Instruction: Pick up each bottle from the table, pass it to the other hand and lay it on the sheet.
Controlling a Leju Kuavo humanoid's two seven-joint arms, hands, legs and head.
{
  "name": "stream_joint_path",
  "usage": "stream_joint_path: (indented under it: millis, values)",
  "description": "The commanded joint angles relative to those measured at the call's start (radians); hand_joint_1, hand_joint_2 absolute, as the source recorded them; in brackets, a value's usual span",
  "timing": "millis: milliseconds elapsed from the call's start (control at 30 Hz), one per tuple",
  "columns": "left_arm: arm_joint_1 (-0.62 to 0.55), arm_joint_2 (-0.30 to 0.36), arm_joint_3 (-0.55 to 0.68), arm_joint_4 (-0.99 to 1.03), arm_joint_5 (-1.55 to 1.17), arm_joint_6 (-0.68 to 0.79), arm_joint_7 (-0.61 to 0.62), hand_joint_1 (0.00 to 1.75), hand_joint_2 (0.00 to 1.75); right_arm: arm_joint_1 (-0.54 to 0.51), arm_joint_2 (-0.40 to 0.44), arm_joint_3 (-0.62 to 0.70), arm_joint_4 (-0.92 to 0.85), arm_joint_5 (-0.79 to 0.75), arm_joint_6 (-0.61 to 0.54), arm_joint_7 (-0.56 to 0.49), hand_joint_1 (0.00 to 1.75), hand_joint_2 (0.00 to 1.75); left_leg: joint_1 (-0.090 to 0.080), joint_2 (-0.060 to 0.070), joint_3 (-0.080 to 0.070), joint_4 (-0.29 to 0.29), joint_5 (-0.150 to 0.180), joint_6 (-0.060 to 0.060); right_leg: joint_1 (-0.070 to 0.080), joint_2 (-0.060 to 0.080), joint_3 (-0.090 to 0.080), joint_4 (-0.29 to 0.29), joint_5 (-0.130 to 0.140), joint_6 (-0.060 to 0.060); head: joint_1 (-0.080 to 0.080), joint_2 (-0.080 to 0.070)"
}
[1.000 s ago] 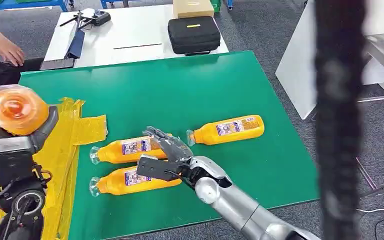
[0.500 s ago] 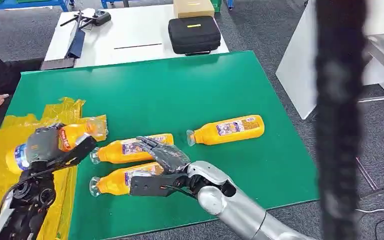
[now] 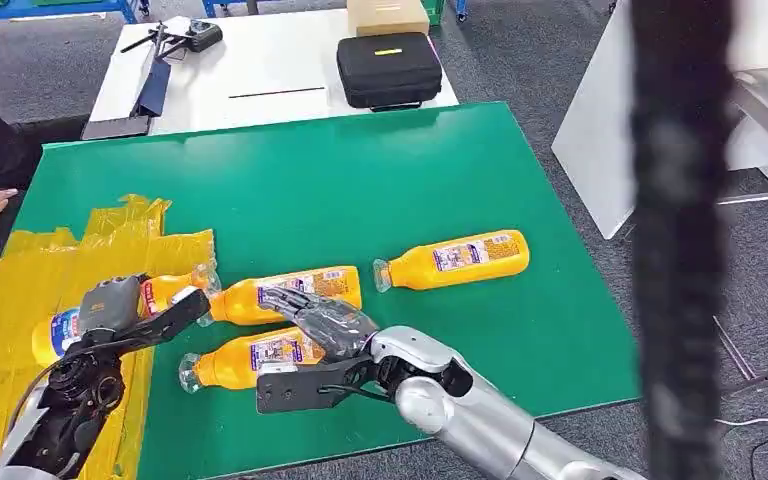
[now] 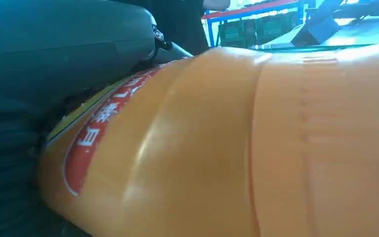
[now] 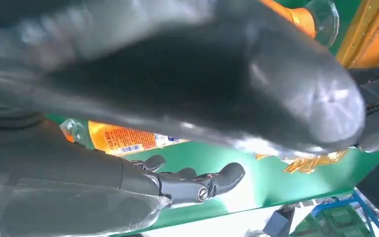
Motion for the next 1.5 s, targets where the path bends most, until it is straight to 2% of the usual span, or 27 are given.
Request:
stream_joint_path:
  millis: [33,67,100,133,167,200,367,400,467,500,633,800,1100,1133,1267,1500]
  values:
    - [-0.030,-0.007,-0.025,0.118,0.053,-0.065,0.032,1.75,1.75,-0.064,-0.035,0.089,0.047,0.023,0.058,0.011,0.00,0.00,0.001,0.002,0.006,0.000,-0.002,-0.003,0.001,0.000,0.006,0.000,-0.002,0.000,0.000,0.000]
    - [-0.031,-0.013,-0.010,0.122,0.069,-0.063,0.042,1.75,1.75,-0.068,-0.037,0.098,0.056,0.036,0.064,0.014,0.00,0.00,0.001,0.001,0.006,-0.001,-0.002,-0.003,0.000,0.000,0.005,-0.001,-0.001,0.000,0.000,0.000]
    - [-0.027,-0.016,0.004,0.113,0.076,-0.039,0.055,0.00,1.75,-0.073,-0.038,0.109,0.071,0.052,0.070,0.019,0.00,0.00,0.000,0.001,0.004,-0.001,-0.001,-0.002,0.000,0.000,0.004,-0.001,-0.001,0.000,0.000,0.000]
    - [-0.020,-0.016,0.011,0.105,0.078,-0.030,0.065,0.00,1.75,-0.057,-0.032,0.108,0.072,0.074,0.054,0.040,0.00,0.00,0.002,0.002,0.010,0.000,-0.004,-0.005,0.002,0.000,0.010,0.000,-0.003,-0.001,0.000,0.000]
    - [-0.006,-0.022,0.032,0.083,0.096,-0.012,0.073,0.00,0.00,-0.048,-0.031,0.113,0.072,0.093,0.055,0.054,0.00,0.00,0.001,0.002,0.006,-0.001,-0.002,-0.003,0.001,0.000,0.006,-0.001,-0.001,0.000,0.000,0.000]
    - [0.007,-0.020,0.039,0.058,0.101,-0.012,0.075,0.00,0.00,-0.046,-0.031,0.123,0.080,0.111,0.059,0.067,0.00,1.75,0.002,0.002,0.010,-0.001,-0.003,-0.004,0.002,0.000,0.009,-0.001,-0.003,-0.001,0.000,0.000]
    - [0.059,-0.043,0.101,-0.062,0.195,0.011,0.056,0.00,0.00,-0.057,-0.027,0.131,0.159,0.148,0.057,0.096,0.00,1.75,0.002,0.003,0.007,0.000,-0.002,-0.003,0.001,0.000,0.007,-0.001,-0.002,0.000,0.000,0.000]
    - [0.072,-0.055,0.122,-0.107,0.255,0.001,0.042,0.00,0.00,-0.057,-0.021,0.124,0.188,0.152,0.055,0.100,0.00,1.75,0.001,0.002,0.005,-0.001,-0.001,-0.002,0.001,0.000,0.004,-0.001,-0.001,0.000,0.000,0.000]
    - [0.080,-0.065,0.133,-0.160,0.313,-0.013,0.046,0.00,0.00,-0.060,-0.012,0.115,0.234,0.158,0.054,0.106,0.00,1.75,0.002,0.002,0.010,0.000,-0.004,-0.004,0.002,-0.002,0.010,-0.001,-0.004,0.000,0.000,0.000]
    - [0.084,-0.069,0.139,-0.188,0.356,-0.026,0.042,0.00,0.00,-0.059,-0.009,0.108,0.253,0.158,0.051,0.104,0.00,1.75,0.001,0.001,0.005,-0.001,-0.001,-0.002,0.001,-0.001,0.005,-0.001,-0.001,0.000,0.000,0.000]
    - [0.110,-0.076,0.150,-0.330,0.541,-0.020,0.035,0.00,0.00,-0.053,0.002,0.078,0.302,0.171,0.045,0.110,0.00,1.75,0.002,0.000,0.006,0.001,-0.002,-0.003,0.002,-0.002,0.007,0.000,-0.002,0.000,0.000,0.000]
    - [0.174,-0.083,0.178,-0.531,0.750,0.038,-0.041,0.00,0.00,-0.051,0.001,0.054,0.330,0.192,0.045,0.117,0.00,1.75,0.001,0.001,0.003,0.000,-0.001,-0.002,0.001,-0.001,0.004,0.000,-0.001,0.000,0.000,0.000]
    - [0.185,-0.076,0.170,-0.549,0.756,0.040,-0.036,0.00,0.00,-0.052,0.003,0.052,0.338,0.194,0.043,0.117,0.00,1.75,0.002,0.001,0.007,0.001,-0.003,-0.004,0.002,-0.002,0.007,0.000,-0.002,-0.001,0.000,0.000]
    - [0.189,-0.086,0.175,-0.567,0.806,0.058,-0.084,0.00,0.00,-0.049,0.003,0.044,0.344,0.201,0.037,0.122,0.00,1.75,0.001,0.001,0.005,0.000,-0.002,-0.003,0.001,-0.001,0.005,0.000,-0.002,0.000,0.000,0.000]
    - [0.210,-0.078,0.142,-0.651,0.862,0.073,-0.119,0.00,0.00,-0.046,0.011,0.023,0.382,0.228,0.017,0.120,0.00,1.75,0.002,0.000,0.006,0.001,-0.003,-0.004,0.002,-0.002,0.007,0.000,-0.003,0.000,0.000,0.000]
    - [0.204,-0.070,0.084,-0.675,0.901,0.094,-0.134,0.00,0.00,-0.088,0.072,0.047,0.484,0.270,0.031,0.097,0.00,1.75,0.001,0.001,0.005,0.001,-0.002,-0.003,0.001,-0.001,0.005,0.000,-0.002,-0.001,0.000,0.000]
